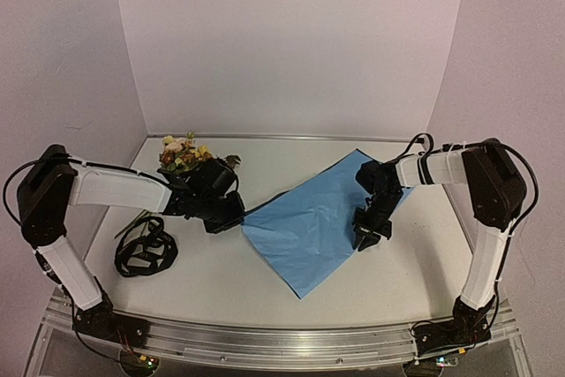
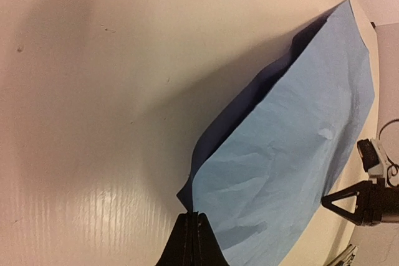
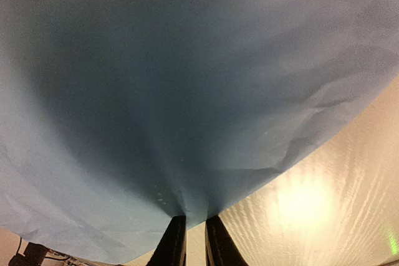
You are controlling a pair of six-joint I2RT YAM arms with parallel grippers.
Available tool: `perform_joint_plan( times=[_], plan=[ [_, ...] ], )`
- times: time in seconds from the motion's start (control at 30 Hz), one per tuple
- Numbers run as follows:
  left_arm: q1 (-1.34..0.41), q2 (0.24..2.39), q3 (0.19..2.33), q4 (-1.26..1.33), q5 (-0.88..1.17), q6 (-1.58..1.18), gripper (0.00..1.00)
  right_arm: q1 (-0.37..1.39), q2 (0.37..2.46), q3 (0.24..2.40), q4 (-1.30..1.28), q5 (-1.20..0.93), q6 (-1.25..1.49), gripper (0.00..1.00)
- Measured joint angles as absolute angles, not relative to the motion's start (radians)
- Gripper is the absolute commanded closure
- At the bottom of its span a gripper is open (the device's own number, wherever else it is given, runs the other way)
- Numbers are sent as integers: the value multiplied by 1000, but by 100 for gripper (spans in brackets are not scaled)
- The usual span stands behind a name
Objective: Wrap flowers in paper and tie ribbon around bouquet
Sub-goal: Pick up the corner of the folded wrapping paper at the center of the board.
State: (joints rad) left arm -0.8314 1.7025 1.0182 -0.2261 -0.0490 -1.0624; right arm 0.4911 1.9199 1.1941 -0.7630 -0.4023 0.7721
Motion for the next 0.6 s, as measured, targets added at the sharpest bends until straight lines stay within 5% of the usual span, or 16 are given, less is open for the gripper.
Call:
perform_joint_plan(
  times=[0.33,0.6],
  plan=[
    [-953,1457,945,-238,-136,-951,100,580,2118,1507,-811,-426,744,83],
    [-1010,1382,942,-88,-102,-767,100,650,2191,1657,-781,-492,820,54]
  ],
)
